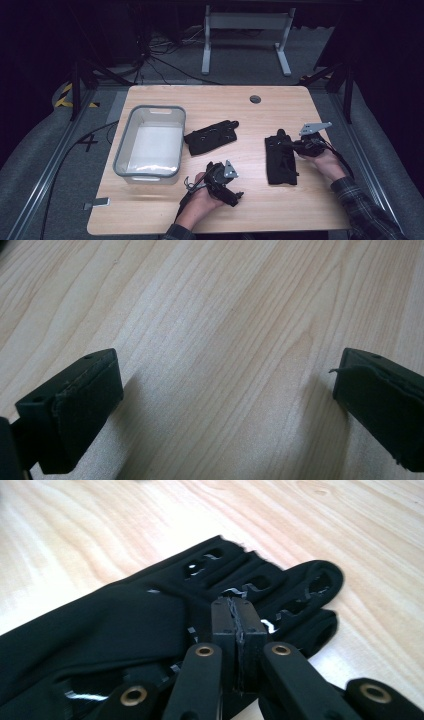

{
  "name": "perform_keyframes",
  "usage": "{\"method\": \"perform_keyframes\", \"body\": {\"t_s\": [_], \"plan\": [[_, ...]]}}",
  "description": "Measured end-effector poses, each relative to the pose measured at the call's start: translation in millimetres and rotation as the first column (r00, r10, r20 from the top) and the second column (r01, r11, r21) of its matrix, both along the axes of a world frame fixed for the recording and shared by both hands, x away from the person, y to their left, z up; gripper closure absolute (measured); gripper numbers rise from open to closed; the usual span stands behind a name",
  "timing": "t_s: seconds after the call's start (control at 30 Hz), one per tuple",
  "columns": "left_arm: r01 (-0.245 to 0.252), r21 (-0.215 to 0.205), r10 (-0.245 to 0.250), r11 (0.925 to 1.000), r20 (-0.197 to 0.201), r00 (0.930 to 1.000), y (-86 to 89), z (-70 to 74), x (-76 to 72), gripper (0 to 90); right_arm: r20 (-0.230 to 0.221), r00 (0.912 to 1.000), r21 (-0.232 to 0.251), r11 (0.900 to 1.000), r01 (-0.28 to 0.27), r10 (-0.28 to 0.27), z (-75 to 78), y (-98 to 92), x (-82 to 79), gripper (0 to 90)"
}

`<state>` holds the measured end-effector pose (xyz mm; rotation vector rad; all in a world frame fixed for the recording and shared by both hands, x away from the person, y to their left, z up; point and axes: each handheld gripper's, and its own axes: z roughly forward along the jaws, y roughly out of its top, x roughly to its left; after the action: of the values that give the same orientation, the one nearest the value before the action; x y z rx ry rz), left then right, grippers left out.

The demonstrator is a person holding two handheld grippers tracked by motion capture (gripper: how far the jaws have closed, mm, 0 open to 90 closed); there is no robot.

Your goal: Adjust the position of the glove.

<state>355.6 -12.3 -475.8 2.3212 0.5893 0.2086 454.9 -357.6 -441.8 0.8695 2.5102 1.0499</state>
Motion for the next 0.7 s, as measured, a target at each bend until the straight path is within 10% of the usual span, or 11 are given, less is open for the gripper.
{"method": "perform_keyframes", "body": {"t_s": [0.7], "plan": [[-0.001,0.000,0.001,1.0000,0.000,1.0000,0.0,0.0,-0.1,0.0,-0.066,0.9946,-0.018,0.997,-0.081,0.080,-9.4,-13.2,-42.8,90.0]]}}
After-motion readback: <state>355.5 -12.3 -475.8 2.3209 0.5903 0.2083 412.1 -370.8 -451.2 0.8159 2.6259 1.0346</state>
